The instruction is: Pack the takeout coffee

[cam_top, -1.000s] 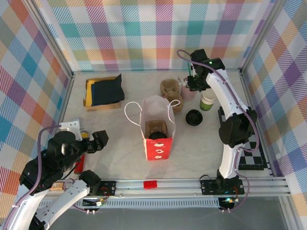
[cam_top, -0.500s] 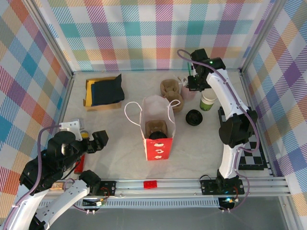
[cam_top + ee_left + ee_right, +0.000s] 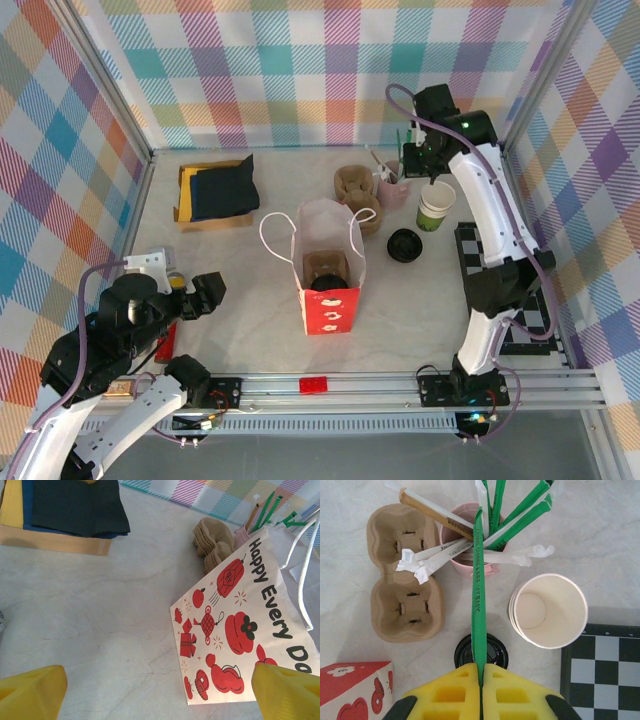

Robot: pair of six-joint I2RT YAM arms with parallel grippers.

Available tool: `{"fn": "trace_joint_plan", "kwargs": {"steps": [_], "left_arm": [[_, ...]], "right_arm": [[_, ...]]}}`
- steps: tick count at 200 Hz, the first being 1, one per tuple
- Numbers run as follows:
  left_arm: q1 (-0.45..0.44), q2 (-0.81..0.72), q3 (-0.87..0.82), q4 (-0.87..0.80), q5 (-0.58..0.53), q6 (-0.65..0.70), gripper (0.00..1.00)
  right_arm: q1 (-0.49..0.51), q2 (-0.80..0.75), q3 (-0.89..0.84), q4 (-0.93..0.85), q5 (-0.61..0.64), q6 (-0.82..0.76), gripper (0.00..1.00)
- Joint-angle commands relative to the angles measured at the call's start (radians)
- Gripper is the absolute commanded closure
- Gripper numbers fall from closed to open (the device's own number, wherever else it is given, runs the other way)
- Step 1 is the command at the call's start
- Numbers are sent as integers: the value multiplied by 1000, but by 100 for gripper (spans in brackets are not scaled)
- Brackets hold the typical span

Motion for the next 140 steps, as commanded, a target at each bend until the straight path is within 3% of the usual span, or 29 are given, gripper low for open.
{"fn": "trace_joint_plan", "kwargs": {"steps": [1,112,140], "left_arm": [[11,1,32,-12,1,6,6],[11,6,34,-11,9,2,6],[11,11,19,9,16,1,6]], "right_arm": [[1,-41,38,-57,7,-14,92],[77,-138,131,-223,-15,-16,91],[98,-208,109,-225,-82,-5,90]]}}
